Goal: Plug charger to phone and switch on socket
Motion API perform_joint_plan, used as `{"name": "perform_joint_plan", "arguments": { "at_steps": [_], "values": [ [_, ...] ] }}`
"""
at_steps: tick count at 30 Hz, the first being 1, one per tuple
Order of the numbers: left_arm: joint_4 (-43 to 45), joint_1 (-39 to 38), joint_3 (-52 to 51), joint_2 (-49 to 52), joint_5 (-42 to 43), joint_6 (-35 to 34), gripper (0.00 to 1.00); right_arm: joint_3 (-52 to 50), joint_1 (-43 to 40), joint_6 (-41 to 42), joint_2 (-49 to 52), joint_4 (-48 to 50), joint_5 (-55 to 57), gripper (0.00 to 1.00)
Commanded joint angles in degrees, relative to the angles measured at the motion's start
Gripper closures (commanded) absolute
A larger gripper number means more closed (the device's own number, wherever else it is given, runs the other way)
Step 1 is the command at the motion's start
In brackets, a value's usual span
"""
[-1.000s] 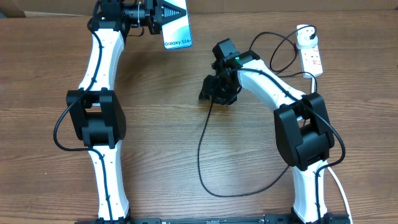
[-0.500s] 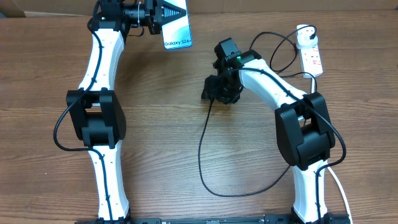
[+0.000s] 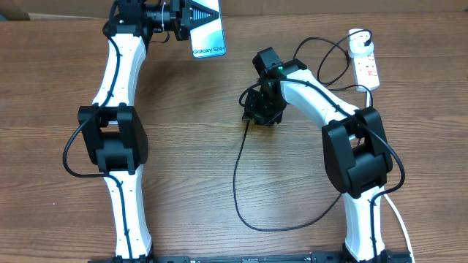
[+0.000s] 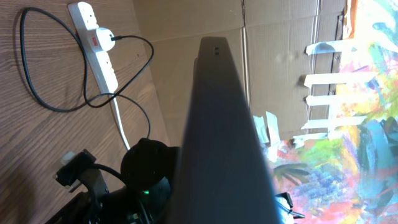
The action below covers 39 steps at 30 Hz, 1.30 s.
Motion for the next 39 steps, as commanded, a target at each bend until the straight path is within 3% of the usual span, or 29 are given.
{"name": "perform_joint_plan", "arguments": {
  "at_steps": [1, 24, 27, 29, 31, 35, 39],
  "values": [
    [0.28, -0.31, 1.62, -1.73, 2.19, -0.35, 0.96, 0.7, 0.33, 1.03, 0.59, 0.09, -0.72, 0.64],
    [0.22, -0.31, 1.62, -1.7, 2.19, -0.37, 0.96, -5.99, 1.11, 2.32, 0.7, 10.08, -0.22, 0.78],
    [0.04, -0.31, 1.62, -1.7, 2.19, -0.39, 0.96, -6.01, 1.11, 2.29, 0.7, 10.12, -0.04, 0.84],
    [0.04, -0.31, 1.62, -1.7, 2.19, -0.39, 0.96, -6.08, 1.11, 2.29, 0.7, 10.1, -0.04, 0.95],
    [0.04, -0.31, 1.62, -1.73, 2.19, -0.42, 0.96, -6.45, 1.14, 2.08, 0.7, 10.34, -0.09, 0.96],
    [0.04, -0.31, 1.62, -1.73, 2.19, -0.81, 0.96, -6.29, 0.92, -5.6, 0.63, 10.69, -4.04, 0.96],
    [0.04, -0.31, 1.62, -1.7, 2.19, -1.27, 0.96, -5.86, -1.18, -17.57, -1.57, 10.51, -19.47, 0.96]
  ]
}}
